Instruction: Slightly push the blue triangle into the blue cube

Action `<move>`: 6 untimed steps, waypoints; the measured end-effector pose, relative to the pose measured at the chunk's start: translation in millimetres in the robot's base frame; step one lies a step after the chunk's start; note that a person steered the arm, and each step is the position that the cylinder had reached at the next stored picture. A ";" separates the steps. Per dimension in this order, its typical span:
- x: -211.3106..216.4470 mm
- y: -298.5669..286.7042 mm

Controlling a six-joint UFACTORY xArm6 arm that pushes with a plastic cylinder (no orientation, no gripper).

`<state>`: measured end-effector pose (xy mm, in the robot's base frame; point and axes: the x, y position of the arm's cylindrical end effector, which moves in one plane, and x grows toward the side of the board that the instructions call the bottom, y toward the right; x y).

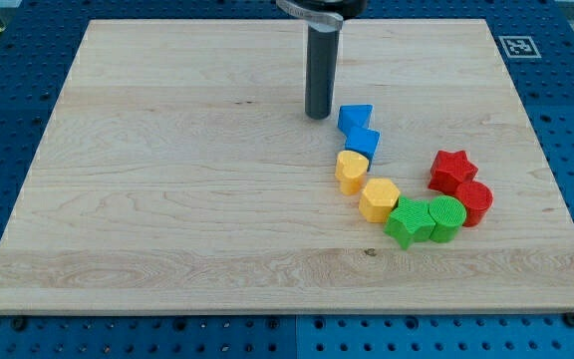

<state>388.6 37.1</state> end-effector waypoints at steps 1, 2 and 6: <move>19.1 34.1; 19.8 38.8; 8.4 72.9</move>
